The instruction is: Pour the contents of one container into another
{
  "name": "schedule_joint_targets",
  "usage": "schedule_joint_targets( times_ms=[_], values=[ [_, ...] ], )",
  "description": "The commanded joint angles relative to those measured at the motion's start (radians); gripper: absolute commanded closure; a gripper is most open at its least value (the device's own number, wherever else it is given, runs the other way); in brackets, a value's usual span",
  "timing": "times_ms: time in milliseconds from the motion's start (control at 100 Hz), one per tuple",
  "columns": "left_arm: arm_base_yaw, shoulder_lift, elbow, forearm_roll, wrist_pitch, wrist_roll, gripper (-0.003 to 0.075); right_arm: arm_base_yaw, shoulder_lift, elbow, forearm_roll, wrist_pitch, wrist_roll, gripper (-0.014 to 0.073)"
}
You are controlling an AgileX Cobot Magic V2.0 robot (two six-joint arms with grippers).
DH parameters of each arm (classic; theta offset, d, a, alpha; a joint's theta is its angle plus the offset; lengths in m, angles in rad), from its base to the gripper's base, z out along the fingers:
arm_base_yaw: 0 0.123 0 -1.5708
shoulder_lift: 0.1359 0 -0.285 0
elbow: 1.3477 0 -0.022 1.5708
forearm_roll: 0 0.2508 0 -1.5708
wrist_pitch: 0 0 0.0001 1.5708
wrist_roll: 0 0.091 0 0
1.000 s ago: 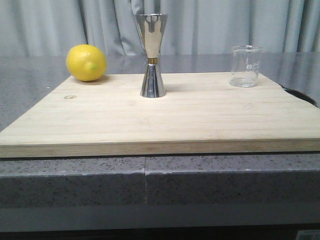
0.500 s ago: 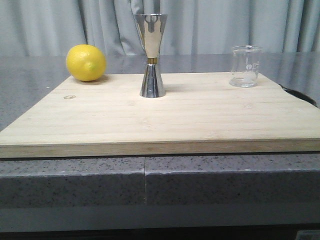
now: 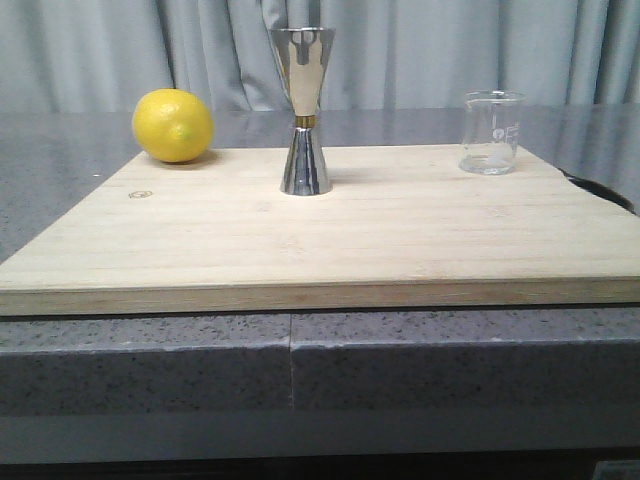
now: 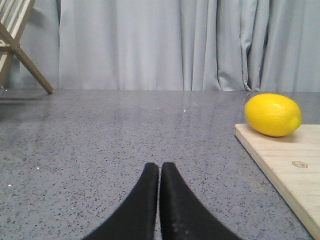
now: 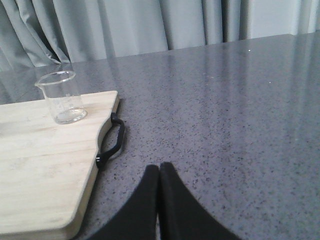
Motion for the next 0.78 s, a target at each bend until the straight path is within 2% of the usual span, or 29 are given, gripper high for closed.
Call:
schedule_joint_targets(
  times_ms=[0, 770],
  values=[
    [0.005, -0.022, 0.02, -0.008, -0.081, 0.0, 0.0741, -0.007, -0.035, 0.04, 0.003, -0.16, 0.001, 0.0656],
    [0.005, -0.022, 0.02, -0.008, -0.08, 0.0, 0.0741, -0.007, -0.04, 0.053, -0.009, -0.152, 0.0, 0.0656]
  ],
)
